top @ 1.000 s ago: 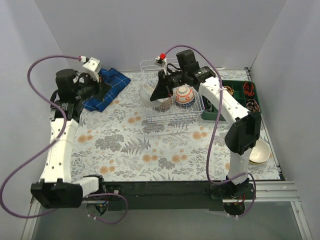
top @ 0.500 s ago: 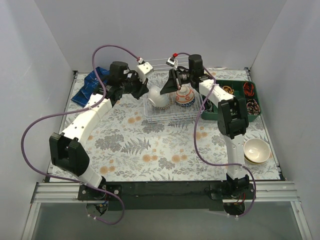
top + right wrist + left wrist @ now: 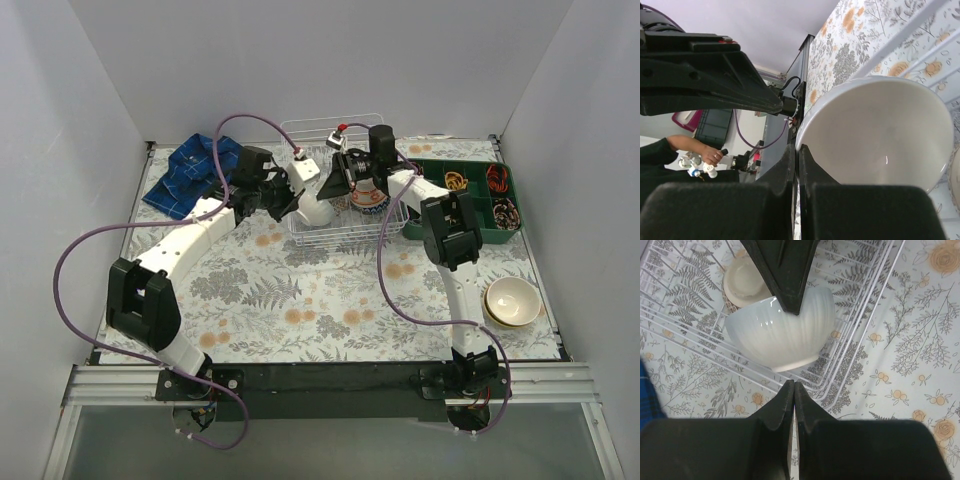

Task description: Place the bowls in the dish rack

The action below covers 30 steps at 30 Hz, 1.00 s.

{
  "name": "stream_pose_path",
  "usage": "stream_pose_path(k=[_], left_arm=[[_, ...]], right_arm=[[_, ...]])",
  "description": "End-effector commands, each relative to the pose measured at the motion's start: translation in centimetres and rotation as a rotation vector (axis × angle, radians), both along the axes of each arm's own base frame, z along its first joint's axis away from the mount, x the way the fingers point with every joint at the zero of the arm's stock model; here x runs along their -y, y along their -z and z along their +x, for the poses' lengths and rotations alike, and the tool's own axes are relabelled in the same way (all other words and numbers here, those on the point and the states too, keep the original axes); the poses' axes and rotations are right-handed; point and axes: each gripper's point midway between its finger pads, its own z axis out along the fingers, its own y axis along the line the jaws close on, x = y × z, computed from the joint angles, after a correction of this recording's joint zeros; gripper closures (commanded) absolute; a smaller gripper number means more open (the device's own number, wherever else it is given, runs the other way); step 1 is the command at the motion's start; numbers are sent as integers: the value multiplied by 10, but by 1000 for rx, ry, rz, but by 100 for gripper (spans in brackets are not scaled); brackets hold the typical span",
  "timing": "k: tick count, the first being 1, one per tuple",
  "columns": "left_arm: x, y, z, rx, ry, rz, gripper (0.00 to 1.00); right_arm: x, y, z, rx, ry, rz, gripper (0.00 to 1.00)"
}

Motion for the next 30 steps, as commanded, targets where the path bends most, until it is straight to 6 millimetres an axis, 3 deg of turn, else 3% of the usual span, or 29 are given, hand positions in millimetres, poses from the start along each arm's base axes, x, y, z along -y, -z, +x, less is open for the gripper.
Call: stream_pose_path(k=[1,13,27,30], left_arm=[[-4,1,0,55,31,51,100],[1,46,-10,-37,70,101,100],[15,78,17,-56,57,102,100],[18,81,24,-52,52,97,100]], right_arm=[[1,-18,2,77,-31,38,99],[-2,1,9,48,-17,24,99],[-4,11,13,42,2,17,99],[-4,5,15,73,6,27,89]])
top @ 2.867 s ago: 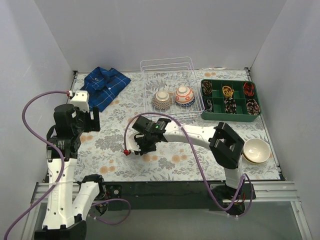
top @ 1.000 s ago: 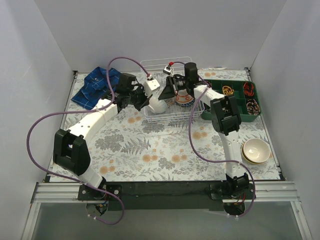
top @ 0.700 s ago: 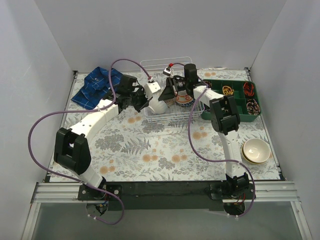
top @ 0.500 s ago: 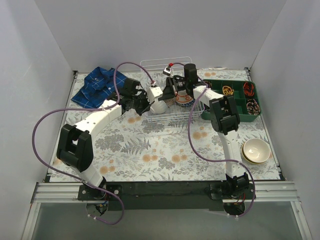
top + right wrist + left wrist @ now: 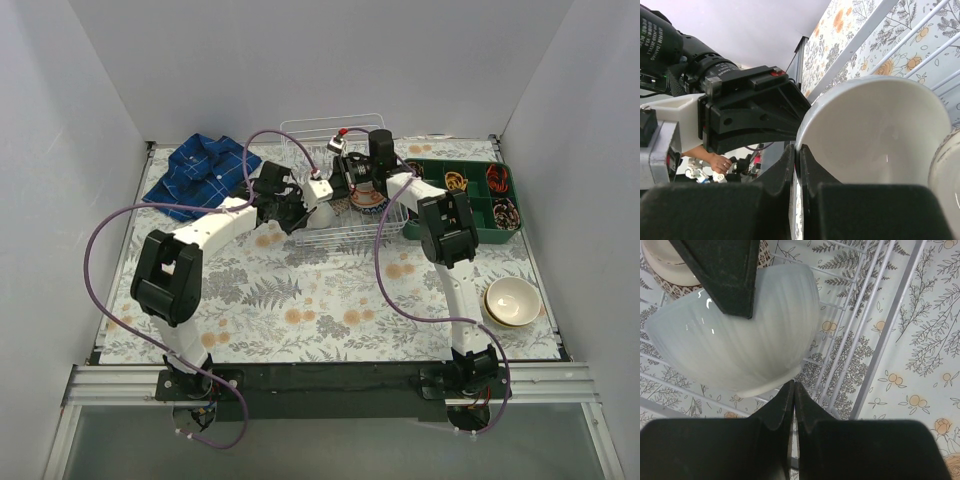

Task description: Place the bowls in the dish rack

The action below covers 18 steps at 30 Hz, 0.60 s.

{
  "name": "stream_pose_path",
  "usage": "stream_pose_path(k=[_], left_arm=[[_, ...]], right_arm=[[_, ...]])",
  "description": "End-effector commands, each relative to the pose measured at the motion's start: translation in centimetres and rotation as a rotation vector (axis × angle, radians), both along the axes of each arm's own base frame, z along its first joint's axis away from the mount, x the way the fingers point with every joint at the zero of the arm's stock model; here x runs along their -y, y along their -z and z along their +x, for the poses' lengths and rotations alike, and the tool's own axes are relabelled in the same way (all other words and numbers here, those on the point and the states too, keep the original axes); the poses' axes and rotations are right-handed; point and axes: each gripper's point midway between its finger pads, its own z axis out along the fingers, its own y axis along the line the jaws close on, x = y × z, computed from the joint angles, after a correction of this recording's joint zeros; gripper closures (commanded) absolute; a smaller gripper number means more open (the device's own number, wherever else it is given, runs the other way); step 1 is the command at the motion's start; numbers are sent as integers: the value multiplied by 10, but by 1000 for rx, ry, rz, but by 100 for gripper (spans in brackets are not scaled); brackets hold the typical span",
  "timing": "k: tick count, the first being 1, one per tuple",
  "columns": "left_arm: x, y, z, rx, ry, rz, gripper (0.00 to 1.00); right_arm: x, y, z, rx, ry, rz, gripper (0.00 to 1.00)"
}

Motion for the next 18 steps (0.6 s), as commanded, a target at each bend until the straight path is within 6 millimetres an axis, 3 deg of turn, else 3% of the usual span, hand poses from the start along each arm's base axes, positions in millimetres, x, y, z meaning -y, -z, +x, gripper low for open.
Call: stream_pose_path(k=[1,3,7,8,18], left_arm=[[7,-9,19,55,-12,-19,100],[8,-7,22,57,-15,-20,100],[12,-8,30,78,-19,-30,100],[12,-8,32,80,-23,-31,100],[21,-9,50,101,-52,-65,100]], right_arm=[[-1,-29,8,138,1,52,87],[1,-36,12,174,15,62,76],[6,-51,18,227,39,77,66],[9,-52,21,235,51,77,60],[31,-72,47,341,143,91,42]])
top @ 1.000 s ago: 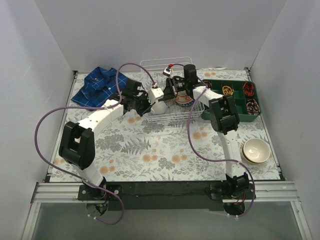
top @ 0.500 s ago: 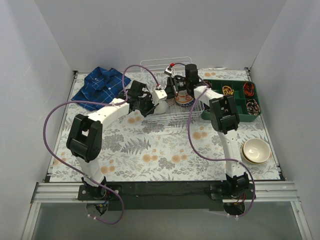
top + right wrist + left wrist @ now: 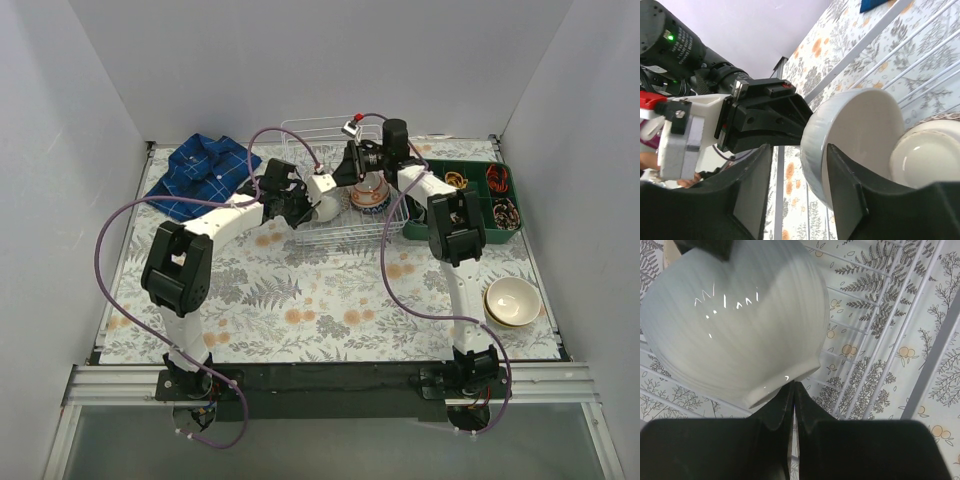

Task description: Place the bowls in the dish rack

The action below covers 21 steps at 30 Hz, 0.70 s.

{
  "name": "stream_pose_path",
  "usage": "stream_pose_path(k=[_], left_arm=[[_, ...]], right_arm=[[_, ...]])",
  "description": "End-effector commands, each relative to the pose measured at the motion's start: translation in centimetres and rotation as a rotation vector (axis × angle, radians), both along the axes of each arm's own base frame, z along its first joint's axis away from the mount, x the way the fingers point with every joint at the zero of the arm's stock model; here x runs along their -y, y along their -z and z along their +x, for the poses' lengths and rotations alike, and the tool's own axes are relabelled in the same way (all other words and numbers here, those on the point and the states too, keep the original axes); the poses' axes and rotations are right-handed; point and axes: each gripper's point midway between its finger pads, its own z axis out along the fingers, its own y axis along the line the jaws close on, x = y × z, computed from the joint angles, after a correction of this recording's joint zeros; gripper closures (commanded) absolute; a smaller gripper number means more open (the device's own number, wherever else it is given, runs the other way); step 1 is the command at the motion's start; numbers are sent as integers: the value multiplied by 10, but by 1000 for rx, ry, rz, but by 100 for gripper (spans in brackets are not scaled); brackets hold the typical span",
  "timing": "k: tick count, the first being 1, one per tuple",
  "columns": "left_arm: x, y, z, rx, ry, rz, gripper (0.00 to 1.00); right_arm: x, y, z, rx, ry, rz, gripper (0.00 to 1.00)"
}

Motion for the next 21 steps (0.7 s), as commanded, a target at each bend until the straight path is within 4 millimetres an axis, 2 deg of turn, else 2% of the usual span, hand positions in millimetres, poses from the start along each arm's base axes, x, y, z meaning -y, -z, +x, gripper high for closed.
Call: stream_pose_path(k=[1,2,6,11,12,18,21], left_arm=[[9,-23,28,87,-33,-45,100],[10,-20,30,82,-37,-45,100],[15,-21,36,88,-42,-60,100],[21,-30,46,105,-54,-77,100],[24,-35,48,115,-51,-83,100],[28,-50,55,143,-59,-103,100],[30,-48,58,143,-66,-107,100]], right_arm=[[12,-60,16,220,44,57,41],[13,-63,20,234,62,56,38],[13,-62,30,250,96,43,37],[14,-62,45,294,157,21,36],[15,-69,49,330,163,27,36],[20,-70,55,340,197,9,35],[25,-74,58,353,213,4,35]])
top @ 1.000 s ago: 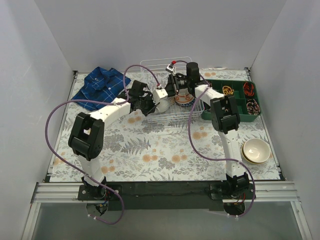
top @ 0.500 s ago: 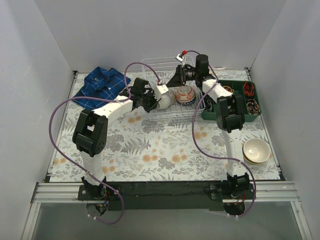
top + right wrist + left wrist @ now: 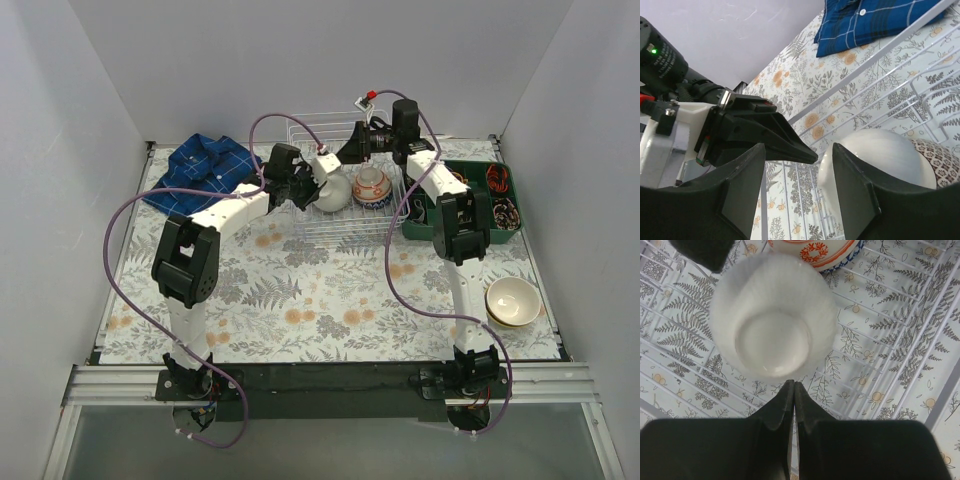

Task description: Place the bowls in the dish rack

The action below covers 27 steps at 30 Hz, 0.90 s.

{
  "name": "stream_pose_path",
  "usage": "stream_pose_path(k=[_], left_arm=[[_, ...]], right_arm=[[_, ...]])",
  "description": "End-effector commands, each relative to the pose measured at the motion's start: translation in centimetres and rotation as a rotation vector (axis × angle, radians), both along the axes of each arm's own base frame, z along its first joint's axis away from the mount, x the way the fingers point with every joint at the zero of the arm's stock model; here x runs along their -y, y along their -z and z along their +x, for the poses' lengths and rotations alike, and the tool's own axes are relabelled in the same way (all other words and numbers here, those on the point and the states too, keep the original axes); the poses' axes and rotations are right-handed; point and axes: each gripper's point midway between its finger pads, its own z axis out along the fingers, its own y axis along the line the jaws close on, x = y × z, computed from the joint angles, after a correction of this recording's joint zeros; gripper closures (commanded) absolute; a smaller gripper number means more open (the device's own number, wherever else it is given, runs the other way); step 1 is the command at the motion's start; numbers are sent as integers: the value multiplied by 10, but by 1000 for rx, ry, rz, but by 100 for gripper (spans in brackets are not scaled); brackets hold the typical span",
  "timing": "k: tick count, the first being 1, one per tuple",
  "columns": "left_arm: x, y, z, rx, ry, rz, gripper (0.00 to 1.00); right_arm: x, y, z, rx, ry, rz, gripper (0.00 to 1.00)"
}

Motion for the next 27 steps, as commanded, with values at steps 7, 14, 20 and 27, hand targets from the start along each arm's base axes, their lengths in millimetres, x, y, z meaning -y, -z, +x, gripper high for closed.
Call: stream_pose_path(k=[7,14,20,27], left_arm=[[13,-21,26,53,-46,-54,100],[5,-102,22,164,-116,-150,100],[-30,-177,1,297,-257,-215,52],[-68,-161,-27,306,-342,-180,31]], right_arm=[[22,-45,6,145,67,-17,35],[57,-55,21,419,266,-317,31],[142,-58,5,472,579,-714,30],[238,-15,-96,193,829,-998,33]])
